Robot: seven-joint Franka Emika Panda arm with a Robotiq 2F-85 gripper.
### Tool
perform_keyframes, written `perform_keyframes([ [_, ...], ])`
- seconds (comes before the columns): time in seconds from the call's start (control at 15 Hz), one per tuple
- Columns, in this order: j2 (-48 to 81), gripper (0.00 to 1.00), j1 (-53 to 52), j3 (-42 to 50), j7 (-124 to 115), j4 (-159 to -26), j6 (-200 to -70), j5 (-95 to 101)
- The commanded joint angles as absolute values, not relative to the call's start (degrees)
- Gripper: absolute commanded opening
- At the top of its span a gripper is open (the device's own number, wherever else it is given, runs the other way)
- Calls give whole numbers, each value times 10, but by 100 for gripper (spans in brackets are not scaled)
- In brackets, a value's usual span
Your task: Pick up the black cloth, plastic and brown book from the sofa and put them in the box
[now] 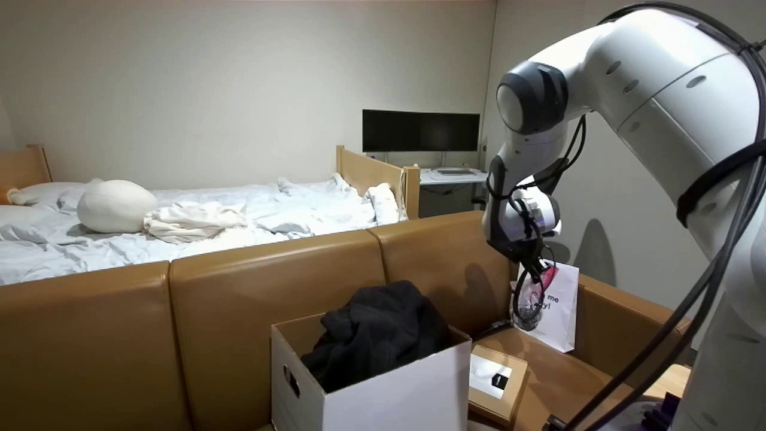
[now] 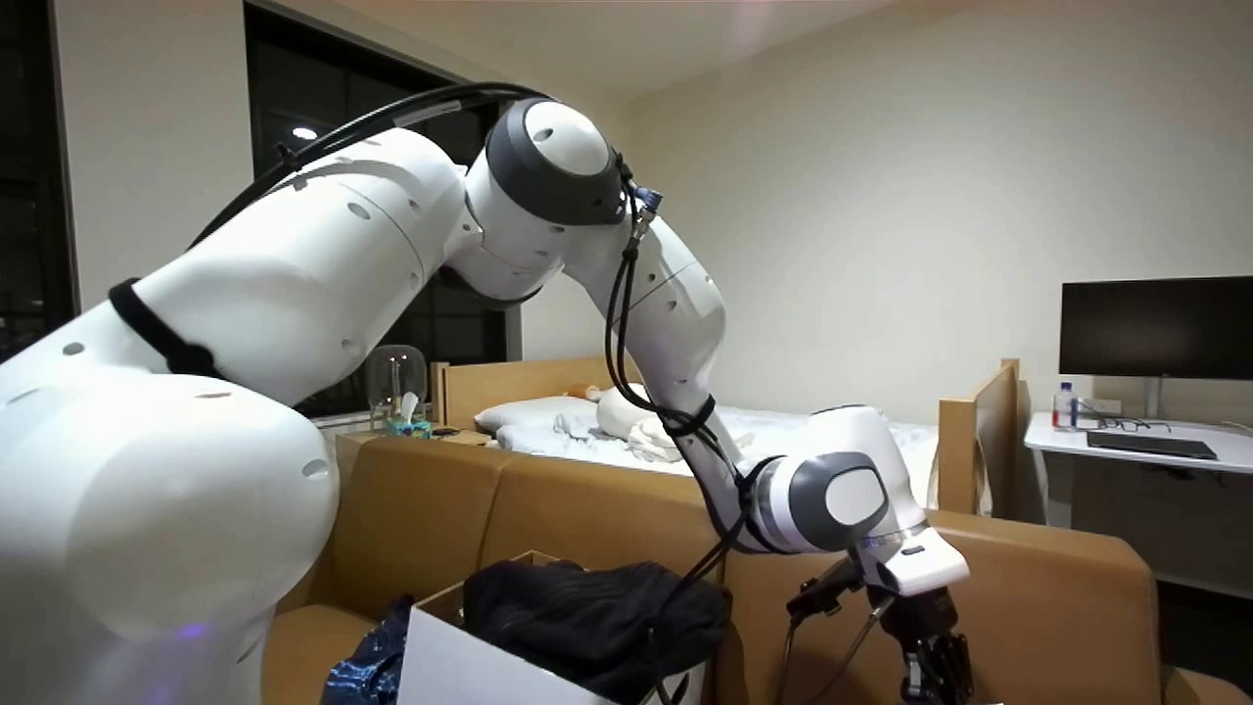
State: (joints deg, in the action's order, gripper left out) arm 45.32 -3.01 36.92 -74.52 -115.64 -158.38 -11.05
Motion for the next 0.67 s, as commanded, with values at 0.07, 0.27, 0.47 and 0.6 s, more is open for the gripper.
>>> perform_keyframes([
  [0.07,411,0,-131,428,-774,-1248,-1696,-47],
  [0.27,399,0,-259,532,-782,-1332,-1802,-29],
  [0.47,416,0,-400,636,-769,-1413,-1915,-53],
  [0.6,420,0,-488,682,-709,-1460,-1981,-155],
])
